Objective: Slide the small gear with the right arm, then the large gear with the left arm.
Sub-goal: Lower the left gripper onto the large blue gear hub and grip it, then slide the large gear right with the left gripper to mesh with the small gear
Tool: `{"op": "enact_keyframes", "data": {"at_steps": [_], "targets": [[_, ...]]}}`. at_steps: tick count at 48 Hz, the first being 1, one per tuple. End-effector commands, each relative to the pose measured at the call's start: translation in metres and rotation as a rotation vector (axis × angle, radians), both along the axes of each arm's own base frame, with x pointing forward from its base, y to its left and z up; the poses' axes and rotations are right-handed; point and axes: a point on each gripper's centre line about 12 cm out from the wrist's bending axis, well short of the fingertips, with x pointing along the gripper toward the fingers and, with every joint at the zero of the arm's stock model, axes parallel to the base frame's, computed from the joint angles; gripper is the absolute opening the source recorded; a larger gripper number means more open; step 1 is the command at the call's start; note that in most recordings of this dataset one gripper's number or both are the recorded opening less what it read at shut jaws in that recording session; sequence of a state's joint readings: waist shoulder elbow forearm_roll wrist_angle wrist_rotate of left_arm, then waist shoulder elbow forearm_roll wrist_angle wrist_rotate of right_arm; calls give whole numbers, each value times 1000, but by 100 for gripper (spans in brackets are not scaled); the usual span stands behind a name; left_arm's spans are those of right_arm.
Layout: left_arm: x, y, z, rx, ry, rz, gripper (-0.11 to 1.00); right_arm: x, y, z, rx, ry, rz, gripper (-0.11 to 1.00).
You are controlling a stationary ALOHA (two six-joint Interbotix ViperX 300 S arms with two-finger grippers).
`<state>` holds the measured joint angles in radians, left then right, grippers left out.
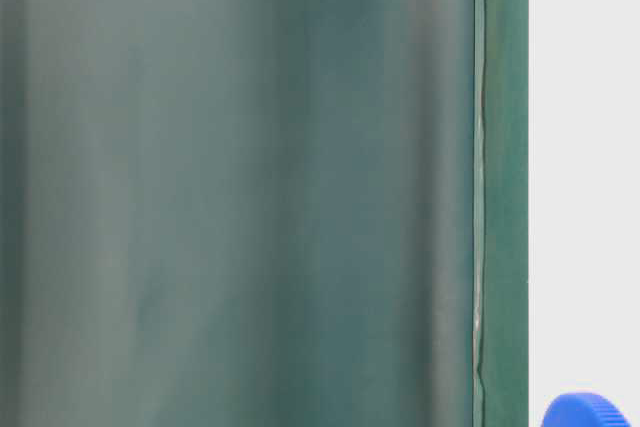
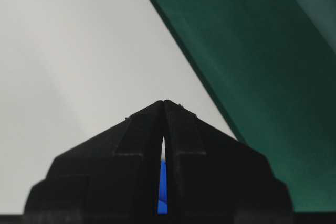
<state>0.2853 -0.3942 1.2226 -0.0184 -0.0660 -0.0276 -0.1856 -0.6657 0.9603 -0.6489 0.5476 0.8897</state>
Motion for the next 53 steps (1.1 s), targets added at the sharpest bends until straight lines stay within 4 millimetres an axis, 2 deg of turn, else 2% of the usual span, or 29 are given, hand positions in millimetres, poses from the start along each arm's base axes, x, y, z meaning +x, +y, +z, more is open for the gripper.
{"op": "enact_keyframes", "data": {"at_steps": [1,53], "targets": [[5,2,3,2,-17,7,0,4,0,7,-6,-21,6,53],[0,-8,-5,-68,16,28,0,3,0,5,-4,-16,6,53]]}}
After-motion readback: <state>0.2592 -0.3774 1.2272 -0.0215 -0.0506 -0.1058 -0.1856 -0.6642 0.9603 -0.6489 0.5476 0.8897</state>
